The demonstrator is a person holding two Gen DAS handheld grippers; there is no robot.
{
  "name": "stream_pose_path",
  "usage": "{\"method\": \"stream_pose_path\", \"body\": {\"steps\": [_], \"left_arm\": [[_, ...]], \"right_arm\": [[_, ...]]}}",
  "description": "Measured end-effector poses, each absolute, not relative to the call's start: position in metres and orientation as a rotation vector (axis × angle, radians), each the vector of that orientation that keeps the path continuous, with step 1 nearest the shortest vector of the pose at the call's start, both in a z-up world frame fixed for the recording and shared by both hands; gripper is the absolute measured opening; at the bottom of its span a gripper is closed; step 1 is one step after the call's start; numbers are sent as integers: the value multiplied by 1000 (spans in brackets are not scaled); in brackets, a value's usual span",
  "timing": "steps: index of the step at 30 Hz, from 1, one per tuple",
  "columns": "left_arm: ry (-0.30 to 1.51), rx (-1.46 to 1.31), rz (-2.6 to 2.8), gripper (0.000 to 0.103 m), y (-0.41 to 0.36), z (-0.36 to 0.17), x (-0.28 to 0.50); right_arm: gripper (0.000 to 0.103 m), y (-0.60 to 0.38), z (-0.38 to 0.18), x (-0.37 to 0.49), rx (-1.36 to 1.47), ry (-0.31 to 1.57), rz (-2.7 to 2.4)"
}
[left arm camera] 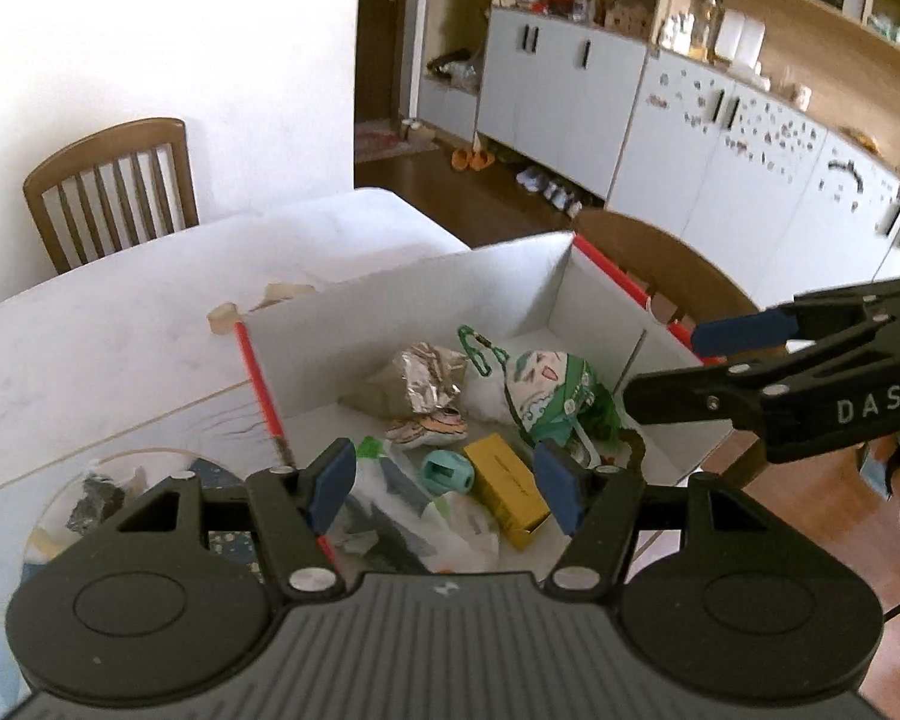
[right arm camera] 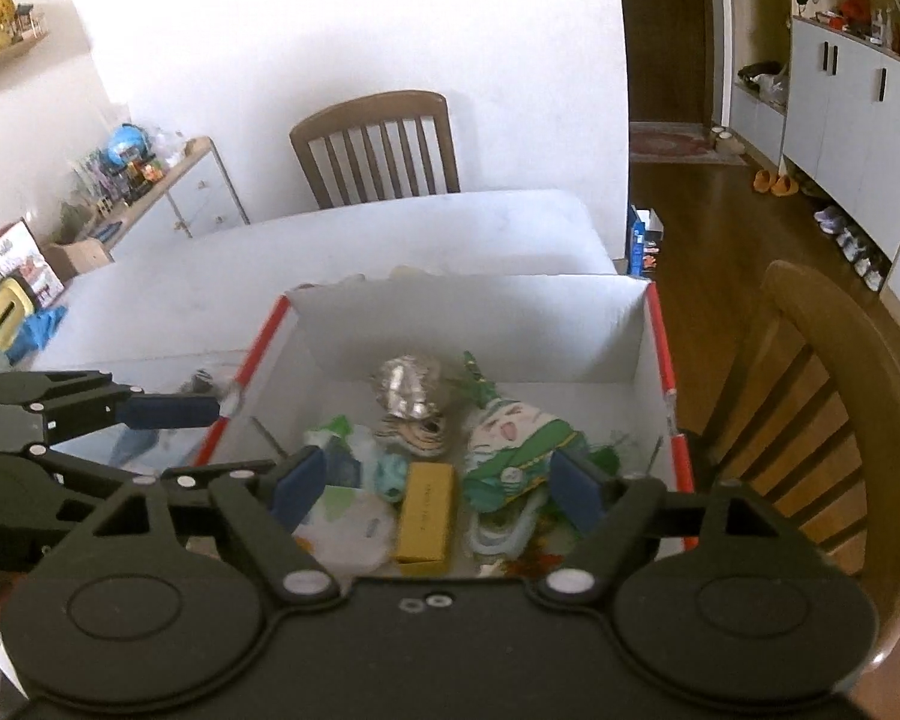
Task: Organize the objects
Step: 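Withdraw both grippers from the shoebox back over the table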
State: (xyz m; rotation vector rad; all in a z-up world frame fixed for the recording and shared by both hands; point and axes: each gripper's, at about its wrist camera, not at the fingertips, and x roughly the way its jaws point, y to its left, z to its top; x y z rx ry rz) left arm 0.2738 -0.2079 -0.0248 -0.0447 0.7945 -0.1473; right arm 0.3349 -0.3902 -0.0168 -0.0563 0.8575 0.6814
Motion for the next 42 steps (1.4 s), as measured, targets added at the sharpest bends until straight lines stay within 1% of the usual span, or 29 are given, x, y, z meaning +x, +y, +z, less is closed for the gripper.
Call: {"method": "stream_pose_path", "body": {"steps": [1,3,6,8,12,16,18,20,25,28,42], "left_arm": [[787,-53,-145,66,-203,-23,270],[770,-70,-132,74,-192,-18,263],[751,-85,-116,77,-175,-13,254],[747,-91,-101,83,-163,-10,249],[735,-105,-71,84,-137,-7,239],[729,-127,-42,85,-109,-8,229],[729,-137,-30,93,-95,-10,225],[723,-144,-16,99,-82,-11,221],[728,-176,-9,100,-46,-19,212],[735,-187,-13,103,-27,-27,211],[789,-128,16,103,37,-87,220]], "right_arm": [[83,-388,-14,332,-56,852,684],[85,-382,-9,326,-54,844,692],[87,-371,-4,318,-55,835,705],[92,-361,-2,313,-56,837,717],[97,-338,2,303,-69,818,744],[99,-314,4,295,-72,801,773],[100,-302,4,293,-69,796,790],[100,-289,4,291,-71,798,803],[100,-254,1,290,-91,811,818],[100,-233,-4,291,-108,818,821],[100,-130,-38,303,-221,877,821]]}}
